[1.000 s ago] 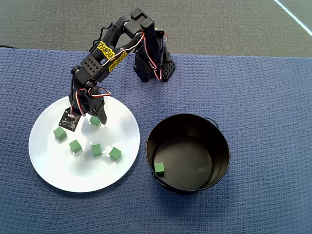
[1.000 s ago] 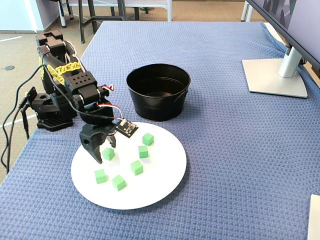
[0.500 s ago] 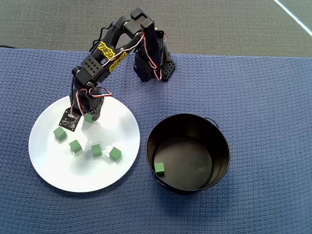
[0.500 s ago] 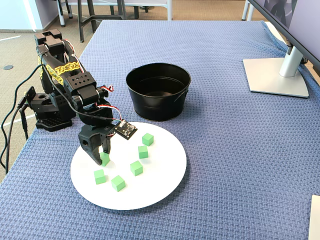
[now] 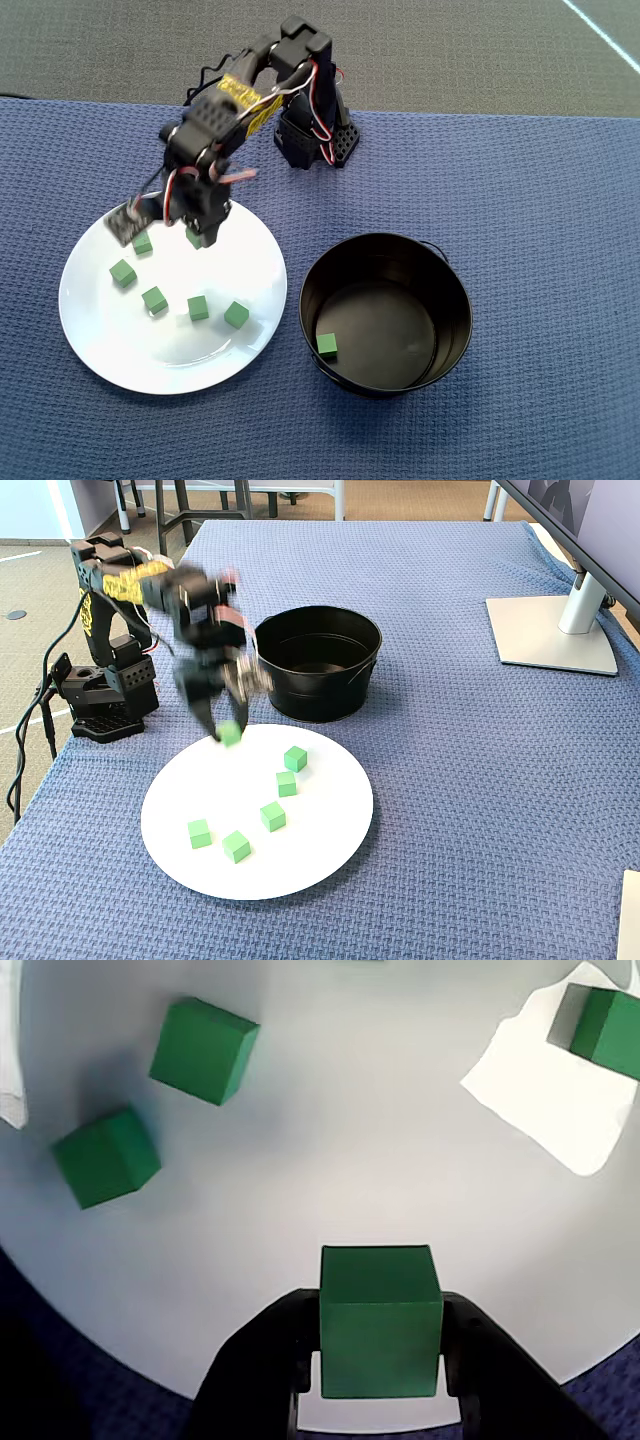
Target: Pick up the green cubes from the white plate and place them in the black recipient
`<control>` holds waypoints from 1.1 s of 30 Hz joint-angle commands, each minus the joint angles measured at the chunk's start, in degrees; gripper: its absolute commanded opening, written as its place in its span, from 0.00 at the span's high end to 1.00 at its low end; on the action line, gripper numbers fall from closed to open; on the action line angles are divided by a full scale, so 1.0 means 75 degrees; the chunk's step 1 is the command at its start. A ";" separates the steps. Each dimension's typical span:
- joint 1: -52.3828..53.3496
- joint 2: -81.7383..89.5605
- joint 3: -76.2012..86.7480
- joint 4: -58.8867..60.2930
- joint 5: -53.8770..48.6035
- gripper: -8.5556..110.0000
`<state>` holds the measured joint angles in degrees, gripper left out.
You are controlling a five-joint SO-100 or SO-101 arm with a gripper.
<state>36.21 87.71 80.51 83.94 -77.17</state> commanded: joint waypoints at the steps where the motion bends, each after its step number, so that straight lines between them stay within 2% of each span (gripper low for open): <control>1: -0.0645 0.1395 -0.1066 0.0715 0.1711 0.93; 8: -0.2648 0.2777 -0.0480 -0.0129 0.5344 0.93; 12: -0.4195 0.2566 -0.0152 -0.0855 0.7207 0.93; 16: -0.5637 0.1594 -0.0234 -0.1020 0.8250 0.93; 22: -0.6820 0.0504 0.0352 -0.1664 0.8941 0.93; 23: -0.6867 0.0457 0.0469 -0.1770 0.8930 0.88; 24: -0.6938 0.0445 0.0527 -0.1758 0.8730 0.77; 25: -0.6996 0.0504 0.0562 -0.1641 0.8484 0.62; 26: -0.7008 0.0633 0.0586 -0.1535 0.8309 0.58; 28: -0.6844 0.1066 0.0609 -0.1441 0.8191 0.58; 33: -0.5871 0.1652 -0.0480 -0.0703 0.8016 0.64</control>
<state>-11.95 94.66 83.67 75.59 -15.47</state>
